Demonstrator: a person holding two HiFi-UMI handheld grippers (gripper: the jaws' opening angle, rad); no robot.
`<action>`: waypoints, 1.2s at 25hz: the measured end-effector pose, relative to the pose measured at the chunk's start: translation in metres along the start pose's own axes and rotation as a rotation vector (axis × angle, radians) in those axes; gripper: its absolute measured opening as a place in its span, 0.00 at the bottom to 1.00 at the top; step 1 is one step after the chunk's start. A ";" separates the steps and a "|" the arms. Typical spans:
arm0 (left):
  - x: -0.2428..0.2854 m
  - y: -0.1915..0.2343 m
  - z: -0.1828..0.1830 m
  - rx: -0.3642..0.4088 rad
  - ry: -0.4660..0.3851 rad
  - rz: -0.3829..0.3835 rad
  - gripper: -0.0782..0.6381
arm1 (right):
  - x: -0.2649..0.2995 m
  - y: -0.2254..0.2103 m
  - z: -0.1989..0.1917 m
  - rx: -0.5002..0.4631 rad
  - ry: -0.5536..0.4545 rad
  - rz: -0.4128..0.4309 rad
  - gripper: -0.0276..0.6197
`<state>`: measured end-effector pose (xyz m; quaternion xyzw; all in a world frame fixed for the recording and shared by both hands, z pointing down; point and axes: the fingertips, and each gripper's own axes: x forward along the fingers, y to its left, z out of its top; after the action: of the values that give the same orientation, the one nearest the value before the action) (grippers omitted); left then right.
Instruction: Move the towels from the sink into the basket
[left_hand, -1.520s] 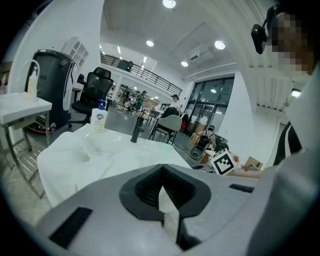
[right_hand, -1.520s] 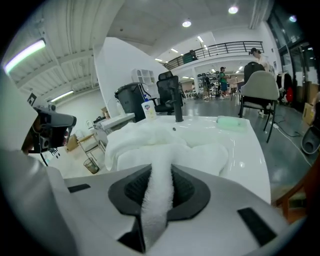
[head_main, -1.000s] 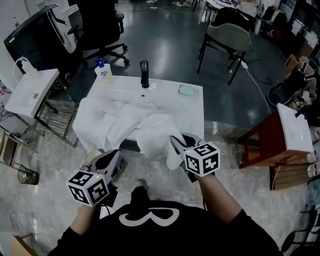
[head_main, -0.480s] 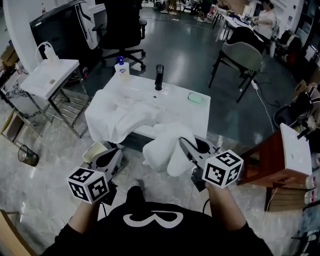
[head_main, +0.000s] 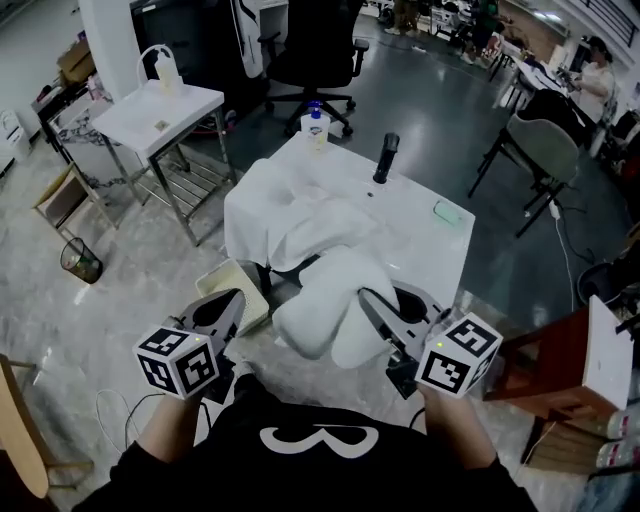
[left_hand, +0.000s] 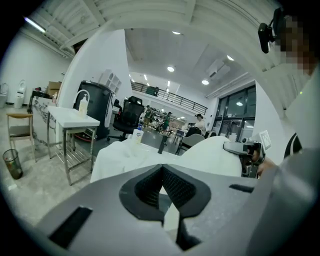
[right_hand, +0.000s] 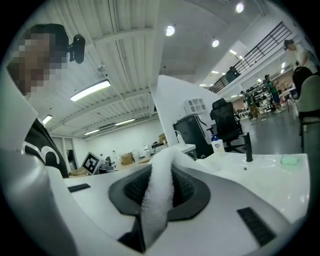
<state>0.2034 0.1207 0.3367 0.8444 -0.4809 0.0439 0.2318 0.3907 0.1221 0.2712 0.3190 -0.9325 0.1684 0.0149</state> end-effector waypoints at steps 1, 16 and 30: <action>-0.003 0.010 0.001 -0.010 -0.006 0.013 0.12 | 0.011 0.004 -0.003 0.004 0.012 0.020 0.15; -0.050 0.187 0.016 -0.108 0.022 0.153 0.12 | 0.239 0.040 -0.062 0.043 0.252 0.147 0.15; -0.042 0.352 0.005 -0.147 0.100 0.178 0.12 | 0.427 0.014 -0.167 0.086 0.471 0.068 0.15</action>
<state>-0.1128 0.0008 0.4421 0.7759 -0.5438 0.0711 0.3118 0.0292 -0.0649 0.4824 0.2399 -0.9055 0.2781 0.2126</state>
